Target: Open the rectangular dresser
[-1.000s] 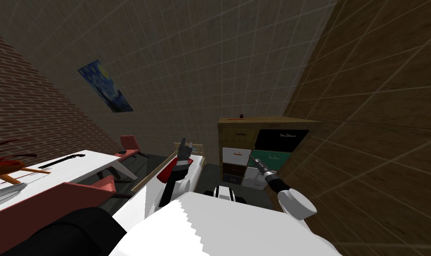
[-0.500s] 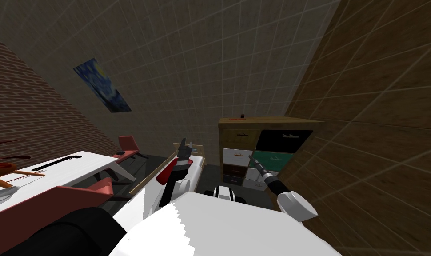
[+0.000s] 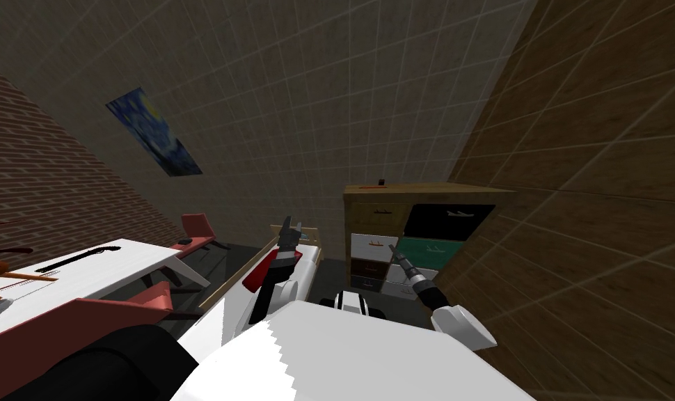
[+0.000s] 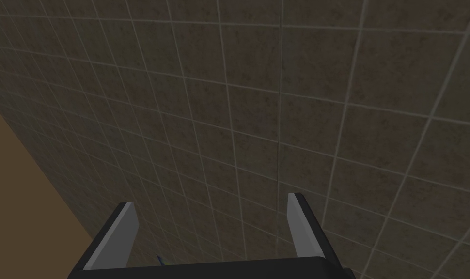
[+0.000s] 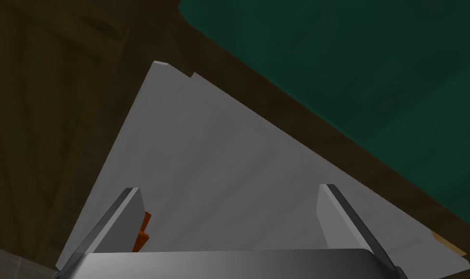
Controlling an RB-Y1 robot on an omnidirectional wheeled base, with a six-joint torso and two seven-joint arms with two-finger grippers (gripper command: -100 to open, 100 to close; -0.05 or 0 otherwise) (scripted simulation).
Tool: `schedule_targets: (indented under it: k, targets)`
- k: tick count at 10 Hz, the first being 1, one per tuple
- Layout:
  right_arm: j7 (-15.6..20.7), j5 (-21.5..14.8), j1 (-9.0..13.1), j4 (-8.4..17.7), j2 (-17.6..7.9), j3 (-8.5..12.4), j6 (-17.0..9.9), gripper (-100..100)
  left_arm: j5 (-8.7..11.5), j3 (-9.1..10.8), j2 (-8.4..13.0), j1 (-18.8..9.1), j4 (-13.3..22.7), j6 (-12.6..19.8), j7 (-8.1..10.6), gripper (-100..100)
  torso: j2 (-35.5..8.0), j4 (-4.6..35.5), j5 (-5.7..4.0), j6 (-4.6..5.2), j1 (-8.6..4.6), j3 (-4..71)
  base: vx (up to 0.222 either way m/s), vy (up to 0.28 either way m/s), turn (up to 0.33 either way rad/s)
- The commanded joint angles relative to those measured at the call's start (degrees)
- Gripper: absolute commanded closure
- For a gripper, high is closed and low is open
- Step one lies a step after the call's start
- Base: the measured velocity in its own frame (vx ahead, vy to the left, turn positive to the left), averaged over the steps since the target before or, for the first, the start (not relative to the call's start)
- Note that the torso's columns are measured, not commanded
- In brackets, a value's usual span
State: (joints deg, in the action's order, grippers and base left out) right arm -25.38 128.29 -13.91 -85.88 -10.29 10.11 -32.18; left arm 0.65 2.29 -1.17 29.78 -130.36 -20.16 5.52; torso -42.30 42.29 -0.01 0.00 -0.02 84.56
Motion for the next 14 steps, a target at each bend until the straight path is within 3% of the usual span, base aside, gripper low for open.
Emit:
schedule_targets:
  k: [1,4,7,8,10,13,14]
  targets:
    - [-0.7,4.3,-0.3,1.7,0.7,-0.1,-3.1,-100,0.0,0.00,0.0,0.0,0.0,0.0,0.00,0,0.0,0.0,0.00,0.00,0.00,0.0,0.012,0.028,-0.021]
    - [-1.1,7.7,-0.4,2.9,1.4,-0.1,-4.9,-100,0.0,0.00,0.0,0.0,0.0,0.0,0.00,0,0.0,0.0,0.01,0.00,0.05,0.0,0.015,0.030,-0.015]
    - [-1.9,13.3,-0.7,5.7,4.0,-0.3,-9.2,-100,0.0,0.00,0.0,0.0,0.0,0.0,0.00,0,0.0,0.0,0.01,0.00,0.02,0.0,0.013,0.031,-0.027]
    - [-1.9,13.8,-0.7,5.7,4.0,-0.3,-9.2,-100,0.0,0.00,0.0,0.0,0.0,0.0,0.00,0,0.0,0.0,0.02,0.00,0.06,0.0,0.007,0.031,-0.008]
    - [-2.2,16.7,-1.0,7.0,6.3,-0.4,-11.3,-100,0.0,0.00,0.0,0.0,0.0,0.0,0.00,0,0.0,0.0,0.00,0.00,-0.01,0.0,0.004,0.024,-0.018]
    - [-2.5,19.0,-1.2,8.0,10.2,-0.6,-13.1,-100,0.0,0.00,0.0,0.0,0.0,0.0,0.00,0,0.0,0.0,0.01,0.00,0.03,0.0,0.003,0.025,-0.016]
    - [-2.5,18.6,-1.2,7.8,9.4,-0.5,-12.8,-100,0.0,0.00,0.0,0.0,0.0,0.0,0.00,0,0.0,0.0,0.01,0.00,0.00,0.0,0.001,0.010,-0.001]
